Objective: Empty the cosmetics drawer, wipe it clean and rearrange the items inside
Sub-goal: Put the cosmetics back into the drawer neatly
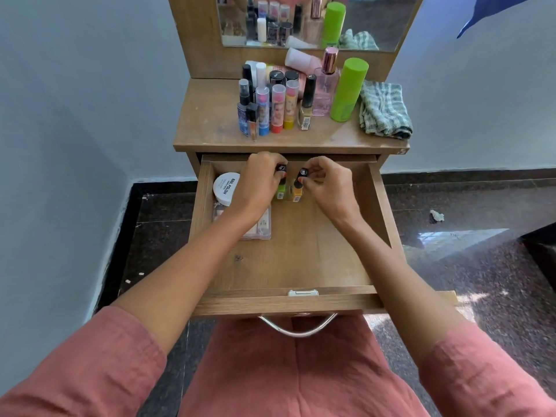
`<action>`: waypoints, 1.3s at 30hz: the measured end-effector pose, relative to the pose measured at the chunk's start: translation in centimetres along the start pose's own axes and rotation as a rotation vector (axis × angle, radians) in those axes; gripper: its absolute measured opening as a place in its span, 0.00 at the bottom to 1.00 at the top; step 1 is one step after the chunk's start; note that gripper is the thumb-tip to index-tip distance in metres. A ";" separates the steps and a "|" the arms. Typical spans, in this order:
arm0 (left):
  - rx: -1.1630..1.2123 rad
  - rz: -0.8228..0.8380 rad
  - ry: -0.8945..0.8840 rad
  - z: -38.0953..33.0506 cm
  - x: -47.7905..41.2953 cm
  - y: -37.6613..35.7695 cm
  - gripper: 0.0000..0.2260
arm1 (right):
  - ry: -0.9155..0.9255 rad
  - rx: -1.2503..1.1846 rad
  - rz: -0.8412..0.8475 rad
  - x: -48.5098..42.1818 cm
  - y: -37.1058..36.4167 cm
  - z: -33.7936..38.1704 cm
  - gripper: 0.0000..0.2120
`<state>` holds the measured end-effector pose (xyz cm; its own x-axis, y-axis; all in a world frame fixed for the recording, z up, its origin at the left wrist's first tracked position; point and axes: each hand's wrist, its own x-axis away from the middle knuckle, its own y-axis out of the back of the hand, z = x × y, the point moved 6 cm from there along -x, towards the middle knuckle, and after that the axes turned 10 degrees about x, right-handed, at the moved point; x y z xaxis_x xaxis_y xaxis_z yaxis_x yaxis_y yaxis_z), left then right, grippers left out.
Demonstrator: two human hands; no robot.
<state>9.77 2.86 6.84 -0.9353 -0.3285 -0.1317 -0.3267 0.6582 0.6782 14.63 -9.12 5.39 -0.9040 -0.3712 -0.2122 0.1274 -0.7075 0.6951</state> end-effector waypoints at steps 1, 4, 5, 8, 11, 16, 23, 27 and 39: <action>-0.005 0.002 0.009 0.4 0.0 -0.1 0.12 | -0.007 0.000 0.000 -0.1 -0.3 -0.2 0.09; -0.017 0.006 0.023 1.2 -0.2 -0.4 0.13 | -0.029 0.005 0.013 -0.5 -1.1 -0.3 0.09; -0.026 0.011 0.023 1.3 -0.3 -0.5 0.13 | -0.030 0.007 0.017 -0.6 -1.4 -0.3 0.09; -0.046 0.023 0.021 1.6 -0.5 -0.8 0.13 | -0.025 0.022 0.031 -1.0 -2.0 -0.1 0.10; -0.059 0.021 0.016 1.7 -0.5 -1.0 0.12 | -0.037 0.027 0.045 -1.2 -2.6 -0.1 0.11; -0.064 -0.011 0.003 1.6 -0.5 -1.0 0.11 | -0.058 0.014 0.040 -1.4 -3.0 -0.1 0.10; -0.055 -0.034 -0.003 1.1 -0.4 -0.9 0.11 | -0.060 0.017 0.049 -1.3 -2.9 0.1 0.11; -0.030 -0.047 0.000 0.9 -0.1 -0.5 0.12 | -0.057 0.024 0.041 -1.1 -2.1 0.1 0.13; 0.164 -0.196 -0.218 -5.2 -0.7 2.7 0.07 | 0.017 -0.012 -0.175 -2.1 4.8 1.6 0.04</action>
<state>10.27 1.34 12.48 -0.8537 -0.3184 -0.4121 -0.5043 0.7030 0.5015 16.46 -10.78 10.33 -0.9056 -0.2515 -0.3414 -0.0268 -0.7695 0.6381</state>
